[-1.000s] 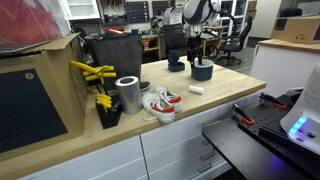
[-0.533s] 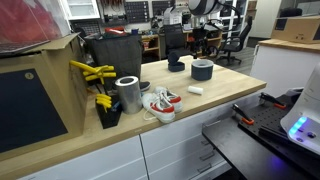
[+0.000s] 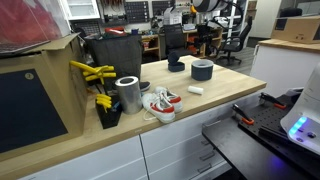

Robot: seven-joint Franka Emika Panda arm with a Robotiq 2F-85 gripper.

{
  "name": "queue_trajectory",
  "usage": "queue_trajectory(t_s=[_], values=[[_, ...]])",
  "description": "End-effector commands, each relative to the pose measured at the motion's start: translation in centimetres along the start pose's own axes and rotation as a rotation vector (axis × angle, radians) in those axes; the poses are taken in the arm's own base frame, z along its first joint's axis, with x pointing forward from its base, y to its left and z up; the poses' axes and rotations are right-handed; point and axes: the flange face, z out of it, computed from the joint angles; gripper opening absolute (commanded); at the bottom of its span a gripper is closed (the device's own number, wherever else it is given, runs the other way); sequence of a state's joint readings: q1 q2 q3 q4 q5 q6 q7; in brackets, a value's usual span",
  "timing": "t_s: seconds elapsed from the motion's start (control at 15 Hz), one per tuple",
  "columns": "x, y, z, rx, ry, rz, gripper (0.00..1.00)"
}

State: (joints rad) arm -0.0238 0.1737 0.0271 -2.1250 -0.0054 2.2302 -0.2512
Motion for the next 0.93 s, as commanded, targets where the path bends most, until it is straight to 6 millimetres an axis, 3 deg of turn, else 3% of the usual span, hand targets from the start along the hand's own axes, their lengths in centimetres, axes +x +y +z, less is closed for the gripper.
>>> queue_trajectory(t_s=[0.0,0.87], values=[[0.5,1.2,-0.3,0.013,-0.008,0.045,1.0],[3.6,2.9,4.4,0.041,-0.054,0.063,1.0]])
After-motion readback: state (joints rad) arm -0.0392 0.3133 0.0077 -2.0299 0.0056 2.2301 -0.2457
